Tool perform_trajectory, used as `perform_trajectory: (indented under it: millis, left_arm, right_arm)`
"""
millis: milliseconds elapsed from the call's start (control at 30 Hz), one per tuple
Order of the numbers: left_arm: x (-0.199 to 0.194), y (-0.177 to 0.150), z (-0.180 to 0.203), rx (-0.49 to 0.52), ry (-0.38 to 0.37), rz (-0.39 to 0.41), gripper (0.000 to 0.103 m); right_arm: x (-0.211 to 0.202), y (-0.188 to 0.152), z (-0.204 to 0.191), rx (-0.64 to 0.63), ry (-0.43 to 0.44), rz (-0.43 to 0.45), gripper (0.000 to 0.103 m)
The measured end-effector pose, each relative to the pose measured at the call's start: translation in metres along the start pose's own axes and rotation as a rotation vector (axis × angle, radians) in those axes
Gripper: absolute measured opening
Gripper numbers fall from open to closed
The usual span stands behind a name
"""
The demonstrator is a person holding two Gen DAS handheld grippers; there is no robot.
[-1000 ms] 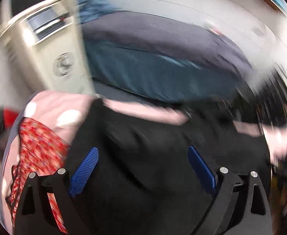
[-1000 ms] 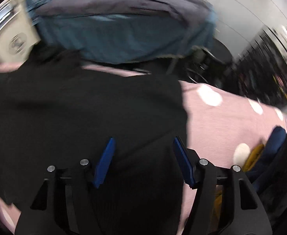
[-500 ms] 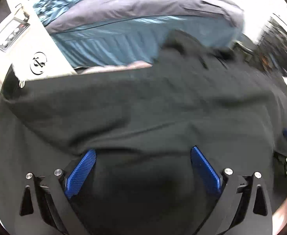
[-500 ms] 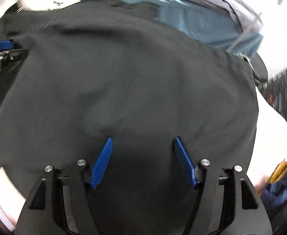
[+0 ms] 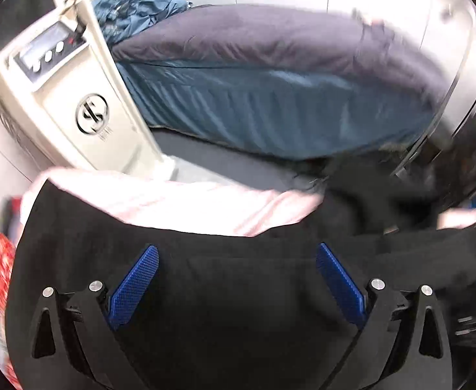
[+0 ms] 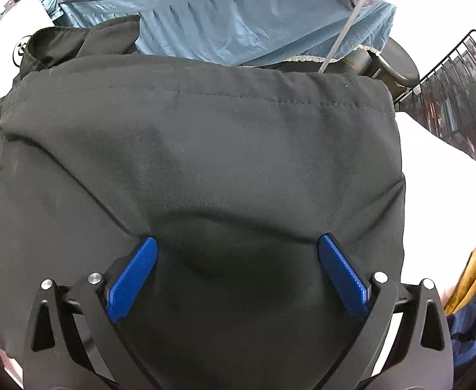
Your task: Fold large clothes
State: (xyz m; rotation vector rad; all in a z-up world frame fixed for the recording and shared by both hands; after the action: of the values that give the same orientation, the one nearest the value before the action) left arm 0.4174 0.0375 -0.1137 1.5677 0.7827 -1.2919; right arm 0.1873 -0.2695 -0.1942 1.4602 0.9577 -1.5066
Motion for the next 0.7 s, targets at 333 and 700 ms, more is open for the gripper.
perform_trajectory:
  millis: [333, 700]
  left_arm:
    - [-0.065, -0.091, 0.049, 0.073, -0.216, -0.046, 0.096]
    - [-0.080, -0.251, 0.063, 0.153, -0.189, -0.195, 0.096]
  right_arm:
    - [-0.029, -0.018, 0.005, 0.088, 0.009, 0.015, 0.097]
    - [-0.070, -0.161, -0.006, 0.071, 0.091, 0.050, 0.097]
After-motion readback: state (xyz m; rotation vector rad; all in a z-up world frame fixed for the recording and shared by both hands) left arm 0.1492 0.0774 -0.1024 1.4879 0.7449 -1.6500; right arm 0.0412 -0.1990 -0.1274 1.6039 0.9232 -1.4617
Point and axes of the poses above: each gripper's, at about its wrist camera, not at the fingertips, and x roughly the way its jaws point, z to its right, y to its top, the point moved 3 cm from there along x, roughly the way its jaws point, and after that the axes turned 15 degrees about -z, right-handed, at the moved point
